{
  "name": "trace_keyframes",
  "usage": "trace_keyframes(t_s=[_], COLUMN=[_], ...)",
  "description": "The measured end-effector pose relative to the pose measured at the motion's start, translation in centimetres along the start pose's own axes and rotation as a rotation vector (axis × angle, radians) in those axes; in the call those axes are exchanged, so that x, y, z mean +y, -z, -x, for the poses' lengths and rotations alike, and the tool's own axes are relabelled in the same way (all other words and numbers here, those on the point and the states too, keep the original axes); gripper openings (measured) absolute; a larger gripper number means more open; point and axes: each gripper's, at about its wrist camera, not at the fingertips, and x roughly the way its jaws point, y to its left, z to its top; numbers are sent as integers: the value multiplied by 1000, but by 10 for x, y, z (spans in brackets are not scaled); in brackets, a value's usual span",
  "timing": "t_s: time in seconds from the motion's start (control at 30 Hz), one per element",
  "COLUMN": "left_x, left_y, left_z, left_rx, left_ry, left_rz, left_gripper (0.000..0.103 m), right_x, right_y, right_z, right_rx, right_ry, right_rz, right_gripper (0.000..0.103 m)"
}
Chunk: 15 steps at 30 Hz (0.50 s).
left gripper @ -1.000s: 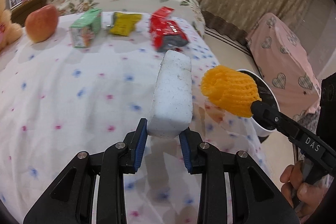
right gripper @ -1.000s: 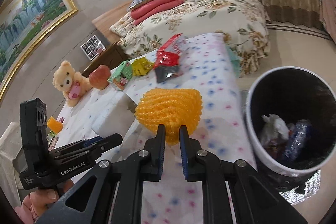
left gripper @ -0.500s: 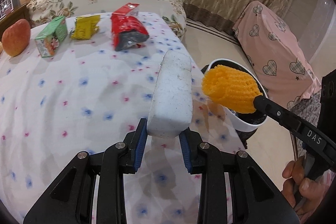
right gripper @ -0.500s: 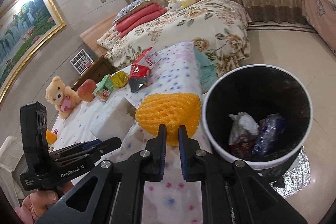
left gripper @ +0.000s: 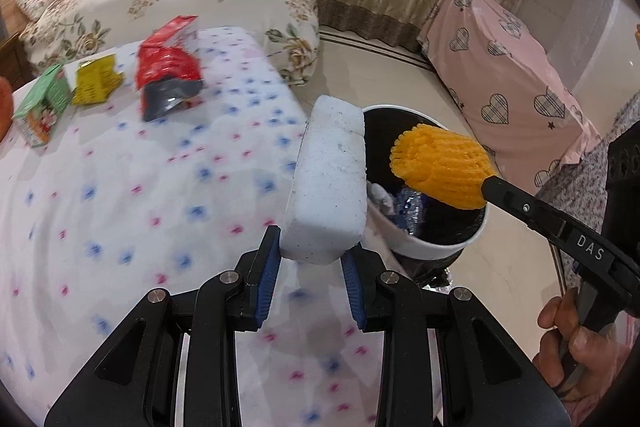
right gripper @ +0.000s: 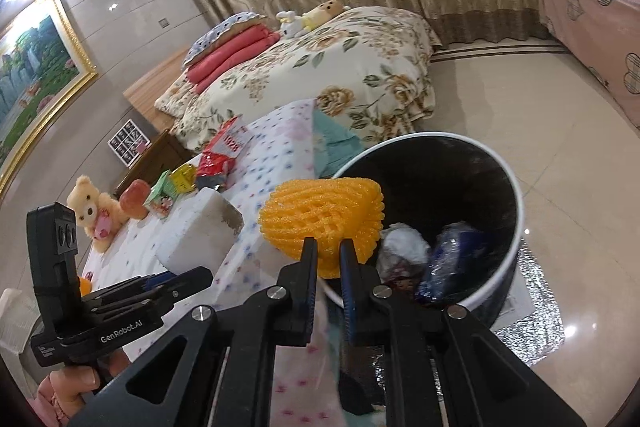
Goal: Collect trash
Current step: 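Carry foam block and foam net over the bin and open both tools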
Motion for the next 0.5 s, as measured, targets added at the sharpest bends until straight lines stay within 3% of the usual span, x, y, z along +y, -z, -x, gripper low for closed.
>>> trace_keyframes(t_s=[0.5], left_x=[-38], left_y=[-11], left_z=[-26], left_rx=[42], left_ry=[43], left_rz=[-65], left_gripper=[29], right_x=[-37], right_y=[-4], right_z=[6], right_rx=[-8], right_ry=[70], right_rz=[-39], right_gripper=[11])
